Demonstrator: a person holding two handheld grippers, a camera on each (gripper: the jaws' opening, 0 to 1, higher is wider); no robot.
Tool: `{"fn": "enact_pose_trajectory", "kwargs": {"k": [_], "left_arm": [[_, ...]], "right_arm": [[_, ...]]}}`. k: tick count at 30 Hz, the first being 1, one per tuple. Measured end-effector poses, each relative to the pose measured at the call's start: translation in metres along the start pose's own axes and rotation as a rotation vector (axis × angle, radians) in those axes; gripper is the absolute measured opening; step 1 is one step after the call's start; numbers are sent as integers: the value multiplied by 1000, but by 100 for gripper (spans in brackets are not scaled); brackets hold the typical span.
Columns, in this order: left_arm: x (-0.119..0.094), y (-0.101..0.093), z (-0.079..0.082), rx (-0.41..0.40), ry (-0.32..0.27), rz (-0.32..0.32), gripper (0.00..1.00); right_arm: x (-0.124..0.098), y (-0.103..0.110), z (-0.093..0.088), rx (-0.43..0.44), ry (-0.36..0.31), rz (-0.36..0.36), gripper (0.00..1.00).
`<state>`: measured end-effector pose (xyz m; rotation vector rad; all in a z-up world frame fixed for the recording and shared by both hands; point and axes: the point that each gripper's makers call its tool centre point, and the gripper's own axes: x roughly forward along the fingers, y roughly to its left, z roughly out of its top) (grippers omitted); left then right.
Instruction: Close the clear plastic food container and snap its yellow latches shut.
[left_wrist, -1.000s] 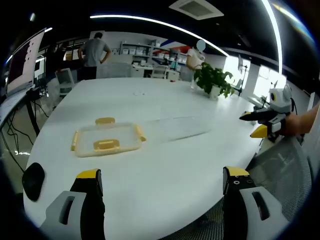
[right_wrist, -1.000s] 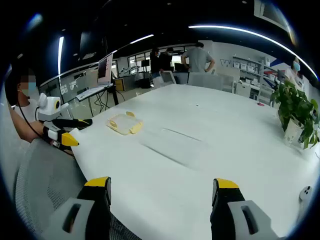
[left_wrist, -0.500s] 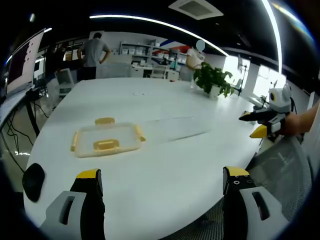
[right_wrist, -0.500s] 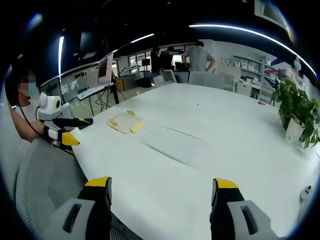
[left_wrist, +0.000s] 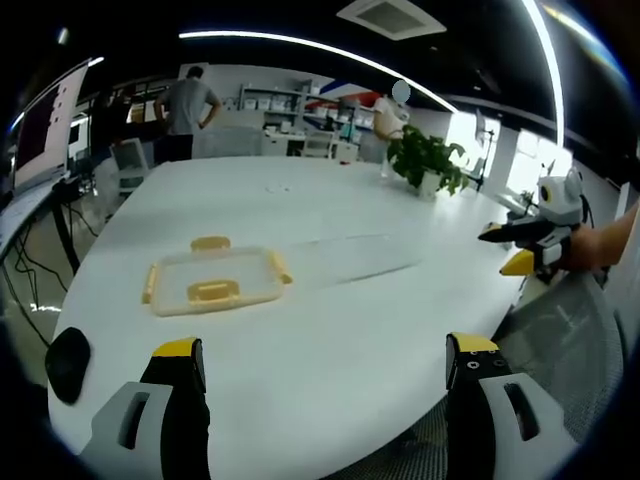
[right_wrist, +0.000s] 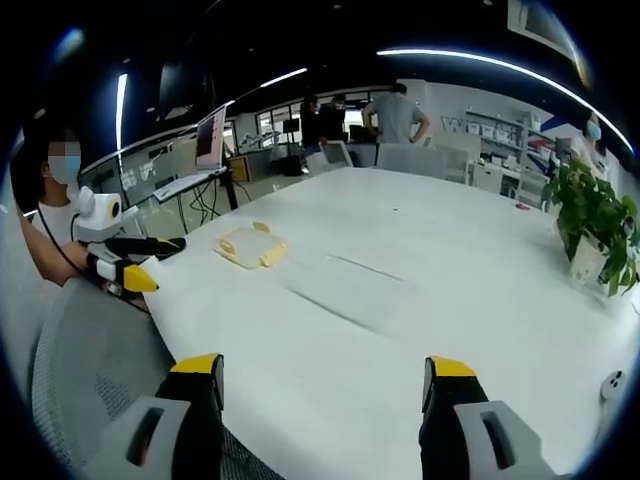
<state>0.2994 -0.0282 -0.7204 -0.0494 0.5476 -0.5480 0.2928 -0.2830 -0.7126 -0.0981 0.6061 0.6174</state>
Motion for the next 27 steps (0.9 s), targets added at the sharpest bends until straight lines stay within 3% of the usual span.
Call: {"fn": "enact_pose_trajectory", "kwargs": {"k": [14, 22, 27], "left_arm": [[0, -2, 1, 9, 3, -2, 99], [0, -5, 0, 5, 14, -25, 99], [0, -7, 3, 1, 8, -37, 99]], "right_arm": [[1, 6, 0, -29, 13, 16, 78], [4, 18, 3, -48, 29, 80, 77], [7, 15, 10, -58, 33, 86, 75]]}}
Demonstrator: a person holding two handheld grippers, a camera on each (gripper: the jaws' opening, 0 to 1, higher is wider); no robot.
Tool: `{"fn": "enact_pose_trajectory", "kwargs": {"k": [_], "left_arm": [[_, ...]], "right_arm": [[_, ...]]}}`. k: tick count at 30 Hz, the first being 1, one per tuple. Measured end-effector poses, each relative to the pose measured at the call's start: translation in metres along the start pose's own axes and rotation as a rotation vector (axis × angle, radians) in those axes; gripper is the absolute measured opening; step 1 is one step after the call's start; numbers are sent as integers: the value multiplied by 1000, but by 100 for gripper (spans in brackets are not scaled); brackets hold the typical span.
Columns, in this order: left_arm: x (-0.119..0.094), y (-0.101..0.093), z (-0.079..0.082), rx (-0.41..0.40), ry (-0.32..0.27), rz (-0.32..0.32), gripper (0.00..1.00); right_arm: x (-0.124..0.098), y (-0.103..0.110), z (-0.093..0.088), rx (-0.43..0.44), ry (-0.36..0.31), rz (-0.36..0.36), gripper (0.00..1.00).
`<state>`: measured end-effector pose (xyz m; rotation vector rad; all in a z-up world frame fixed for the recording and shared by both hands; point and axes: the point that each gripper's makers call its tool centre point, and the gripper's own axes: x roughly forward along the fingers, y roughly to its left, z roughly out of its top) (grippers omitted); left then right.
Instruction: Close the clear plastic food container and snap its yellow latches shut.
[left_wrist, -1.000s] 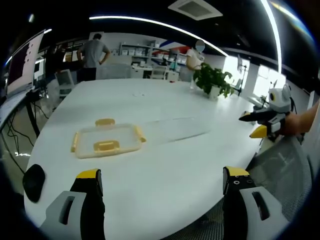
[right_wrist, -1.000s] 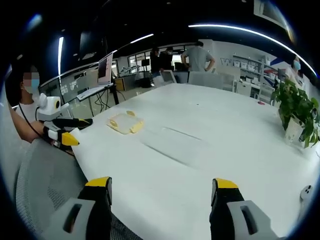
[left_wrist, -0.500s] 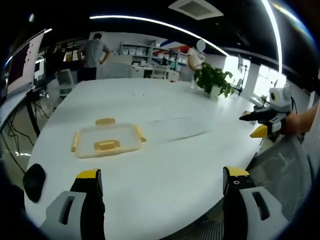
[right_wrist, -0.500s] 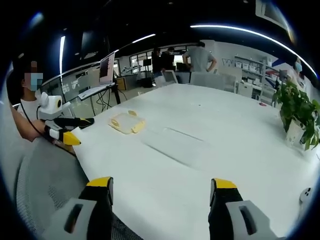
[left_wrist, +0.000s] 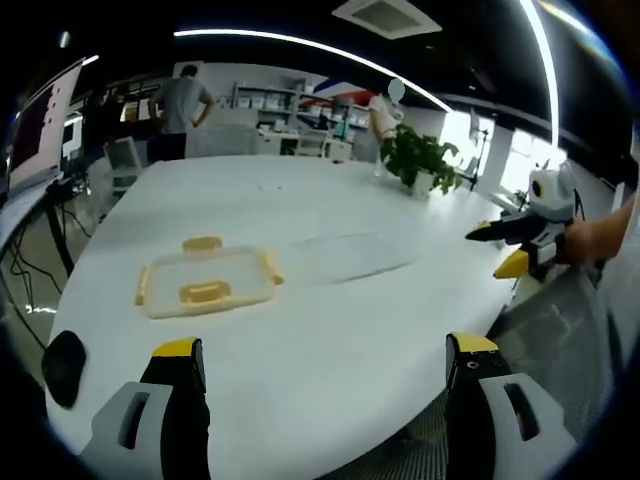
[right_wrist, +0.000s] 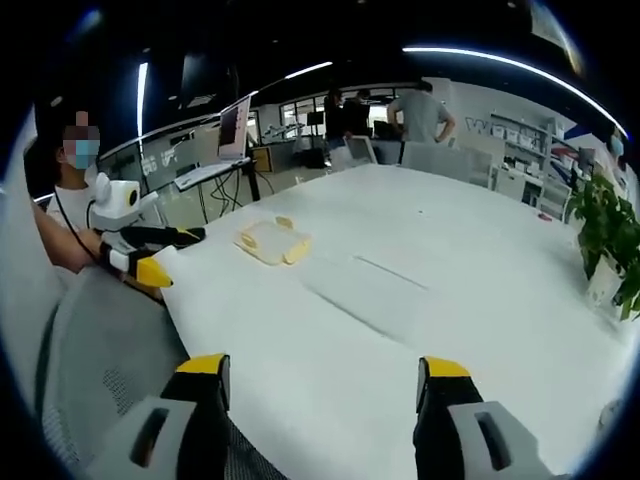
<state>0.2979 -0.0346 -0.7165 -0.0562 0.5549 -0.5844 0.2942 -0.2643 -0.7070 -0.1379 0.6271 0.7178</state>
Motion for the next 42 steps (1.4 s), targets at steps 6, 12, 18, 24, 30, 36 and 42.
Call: {"fn": "enact_pose_trajectory", "kwargs": {"k": [6, 12, 18, 24, 30, 36, 42], "left_arm": [[0, 0, 2, -1, 12, -15, 99], [1, 8, 8, 10, 14, -16, 97], [1, 17, 7, 38, 30, -19, 96], [1, 28, 9, 45, 37, -17, 95], [2, 35, -1, 85, 86, -34, 93], [3, 38, -3, 134, 109, -52, 93], [6, 46, -2, 160, 120, -69, 92]], "right_arm": [[6, 2, 5, -26, 14, 20, 75], [13, 6, 10, -39, 18, 40, 72], [23, 8, 17, -63, 25, 64, 72], [33, 8, 25, -102, 37, 82, 70], [43, 12, 31, -139, 54, 106, 67], [54, 17, 35, -180, 72, 137, 66], [64, 21, 41, -226, 89, 165, 63]]}}
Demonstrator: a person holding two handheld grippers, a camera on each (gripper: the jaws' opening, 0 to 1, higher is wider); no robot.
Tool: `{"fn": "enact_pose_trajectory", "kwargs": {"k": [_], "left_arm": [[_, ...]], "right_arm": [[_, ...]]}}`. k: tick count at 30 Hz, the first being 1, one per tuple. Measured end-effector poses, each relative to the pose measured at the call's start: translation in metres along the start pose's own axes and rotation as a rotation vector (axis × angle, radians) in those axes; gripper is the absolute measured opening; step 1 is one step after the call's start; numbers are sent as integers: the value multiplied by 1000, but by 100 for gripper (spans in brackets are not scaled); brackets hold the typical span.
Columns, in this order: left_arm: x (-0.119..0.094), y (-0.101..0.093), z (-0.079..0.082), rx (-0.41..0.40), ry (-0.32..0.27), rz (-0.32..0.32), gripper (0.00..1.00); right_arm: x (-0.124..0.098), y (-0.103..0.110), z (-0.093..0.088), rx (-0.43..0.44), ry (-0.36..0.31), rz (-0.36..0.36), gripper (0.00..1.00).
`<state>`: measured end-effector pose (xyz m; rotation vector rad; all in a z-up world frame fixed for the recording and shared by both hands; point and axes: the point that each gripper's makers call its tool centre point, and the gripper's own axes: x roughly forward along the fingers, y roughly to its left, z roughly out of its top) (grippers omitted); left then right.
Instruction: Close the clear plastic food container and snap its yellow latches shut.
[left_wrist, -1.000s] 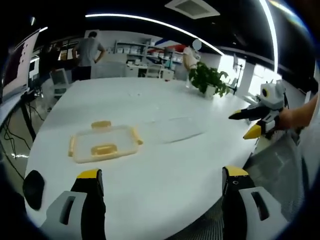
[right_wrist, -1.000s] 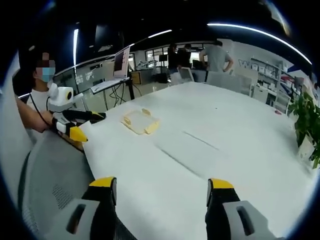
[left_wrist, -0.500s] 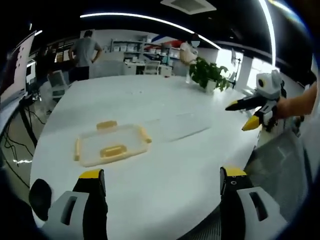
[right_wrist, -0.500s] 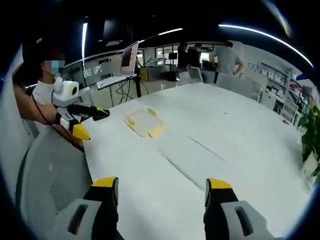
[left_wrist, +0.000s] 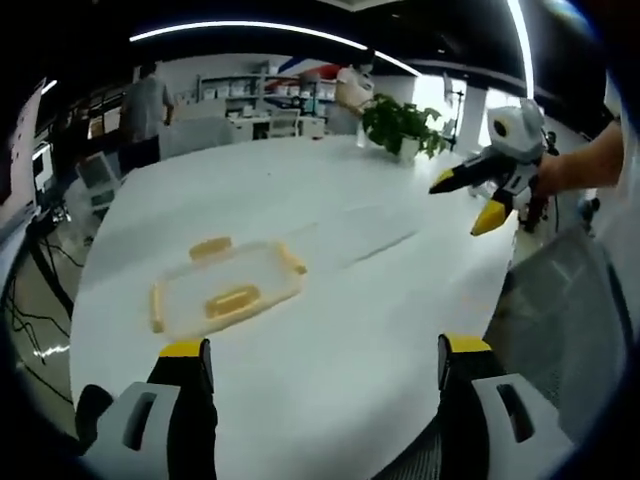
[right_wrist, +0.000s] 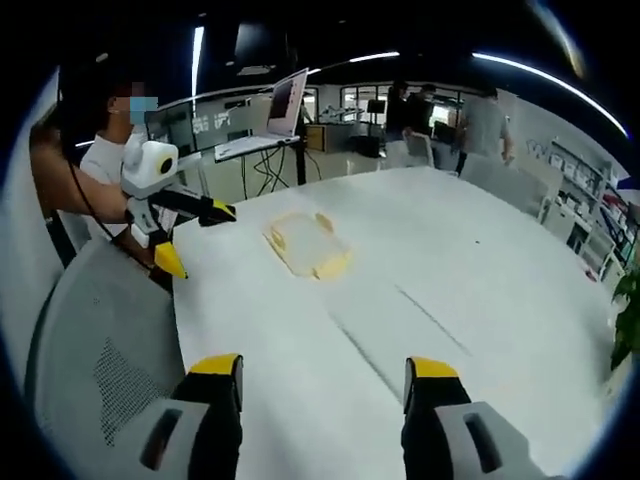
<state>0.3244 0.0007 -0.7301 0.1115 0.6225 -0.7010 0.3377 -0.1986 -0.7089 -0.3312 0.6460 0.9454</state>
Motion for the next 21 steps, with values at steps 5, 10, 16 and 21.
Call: {"fn": "enact_pose_trajectory", "kwargs": {"k": [5, 10, 16, 21], "left_arm": [[0, 9, -6, 31, 30, -19, 91], [-2, 22, -4, 31, 32, -19, 90], [-2, 35, -6, 46, 50, -16, 88], [-2, 45, -6, 65, 62, -19, 88]], "right_arm": [[9, 0, 6, -21, 7, 17, 61], [19, 2, 10, -60, 25, 46, 61], [31, 0, 24, -67, 17, 59, 60], [42, 0, 34, -98, 21, 78, 60]]}}
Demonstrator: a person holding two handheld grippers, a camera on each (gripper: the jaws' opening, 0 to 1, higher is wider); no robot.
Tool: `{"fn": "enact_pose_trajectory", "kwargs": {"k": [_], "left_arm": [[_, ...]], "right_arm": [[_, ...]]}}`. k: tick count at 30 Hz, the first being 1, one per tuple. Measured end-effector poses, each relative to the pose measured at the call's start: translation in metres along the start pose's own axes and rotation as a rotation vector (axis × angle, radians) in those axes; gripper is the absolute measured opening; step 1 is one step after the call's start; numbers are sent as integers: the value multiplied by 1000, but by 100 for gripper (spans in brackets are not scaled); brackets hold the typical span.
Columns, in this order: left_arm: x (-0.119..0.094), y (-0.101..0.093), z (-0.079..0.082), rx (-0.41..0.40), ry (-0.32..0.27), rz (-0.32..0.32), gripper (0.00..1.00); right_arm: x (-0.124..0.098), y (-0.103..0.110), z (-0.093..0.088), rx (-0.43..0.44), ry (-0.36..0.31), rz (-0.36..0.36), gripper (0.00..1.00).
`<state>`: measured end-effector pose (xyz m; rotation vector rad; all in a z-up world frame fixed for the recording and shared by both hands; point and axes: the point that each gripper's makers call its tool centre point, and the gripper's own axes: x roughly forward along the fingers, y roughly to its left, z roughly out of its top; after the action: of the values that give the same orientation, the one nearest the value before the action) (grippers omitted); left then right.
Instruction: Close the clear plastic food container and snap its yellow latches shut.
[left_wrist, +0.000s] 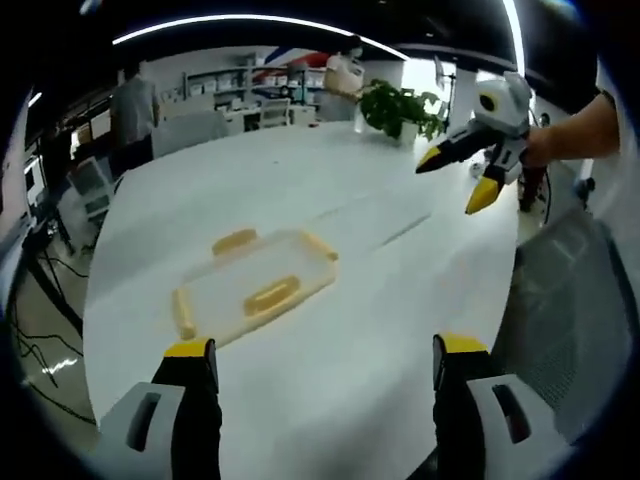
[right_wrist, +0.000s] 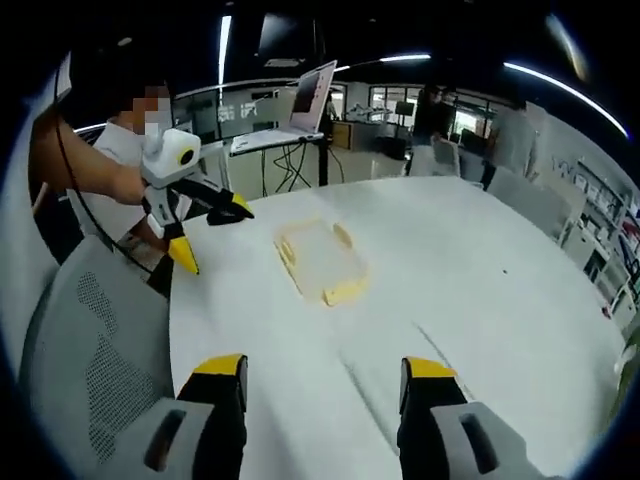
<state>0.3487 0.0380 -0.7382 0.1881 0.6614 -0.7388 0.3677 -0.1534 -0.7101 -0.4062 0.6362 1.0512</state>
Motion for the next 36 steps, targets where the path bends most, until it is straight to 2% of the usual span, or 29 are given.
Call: {"fn": "enact_pose_trajectory", "kwargs": {"k": [9, 36], "left_arm": [[-1, 13, -1, 20, 14, -42, 86], [1, 56, 3, 142, 77, -63, 82]], "right_arm": [[19, -6, 14, -18, 1, 38, 59], [54, -12, 38, -113, 35, 104, 56]]}}
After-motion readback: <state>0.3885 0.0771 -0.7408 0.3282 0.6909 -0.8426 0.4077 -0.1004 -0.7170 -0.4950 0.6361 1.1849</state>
